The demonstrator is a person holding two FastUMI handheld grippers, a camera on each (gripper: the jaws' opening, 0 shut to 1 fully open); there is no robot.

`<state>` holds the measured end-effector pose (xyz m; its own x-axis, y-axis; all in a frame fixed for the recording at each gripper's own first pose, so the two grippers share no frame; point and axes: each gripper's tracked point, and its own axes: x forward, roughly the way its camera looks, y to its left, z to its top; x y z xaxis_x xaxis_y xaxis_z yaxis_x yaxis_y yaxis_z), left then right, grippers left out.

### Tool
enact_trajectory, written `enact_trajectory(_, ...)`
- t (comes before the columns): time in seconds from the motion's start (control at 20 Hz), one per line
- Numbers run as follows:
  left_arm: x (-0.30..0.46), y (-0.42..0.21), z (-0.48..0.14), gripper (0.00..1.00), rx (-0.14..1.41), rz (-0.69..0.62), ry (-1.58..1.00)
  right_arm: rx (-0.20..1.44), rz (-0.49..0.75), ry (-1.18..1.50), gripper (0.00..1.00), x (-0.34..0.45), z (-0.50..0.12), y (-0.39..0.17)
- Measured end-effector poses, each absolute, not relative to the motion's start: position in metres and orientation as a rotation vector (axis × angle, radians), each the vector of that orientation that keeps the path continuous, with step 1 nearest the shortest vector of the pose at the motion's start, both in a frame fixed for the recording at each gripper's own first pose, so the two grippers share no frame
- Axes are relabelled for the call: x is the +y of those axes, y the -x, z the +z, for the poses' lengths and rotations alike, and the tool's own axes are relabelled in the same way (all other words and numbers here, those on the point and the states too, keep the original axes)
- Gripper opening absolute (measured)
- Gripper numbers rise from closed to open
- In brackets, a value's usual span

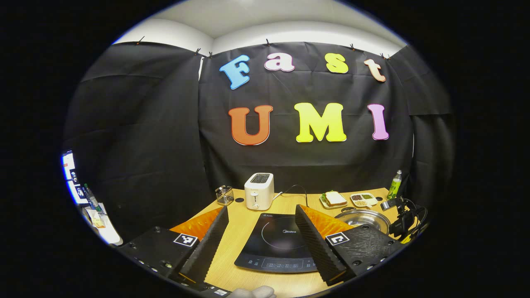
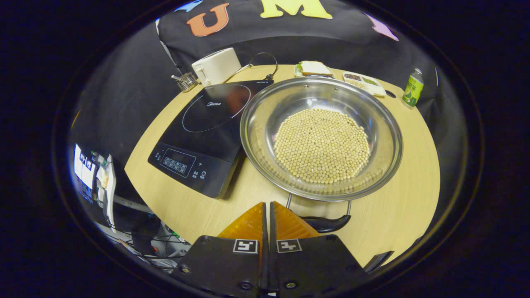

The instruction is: First push the handle of the pot to place it horizontally, then grasp the pot with both hands and set it on the induction cooktop.

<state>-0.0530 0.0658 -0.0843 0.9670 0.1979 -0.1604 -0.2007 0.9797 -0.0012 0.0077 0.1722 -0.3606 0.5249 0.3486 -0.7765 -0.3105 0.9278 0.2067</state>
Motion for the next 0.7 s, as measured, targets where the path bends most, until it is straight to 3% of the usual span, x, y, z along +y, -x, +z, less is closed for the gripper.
enact_trajectory(0.7,0.042,0.045,-0.079,0.97,0.15,0.148,0.015,0.946,0.33,-0.047,0.04,0.13,-0.365,-0.007)
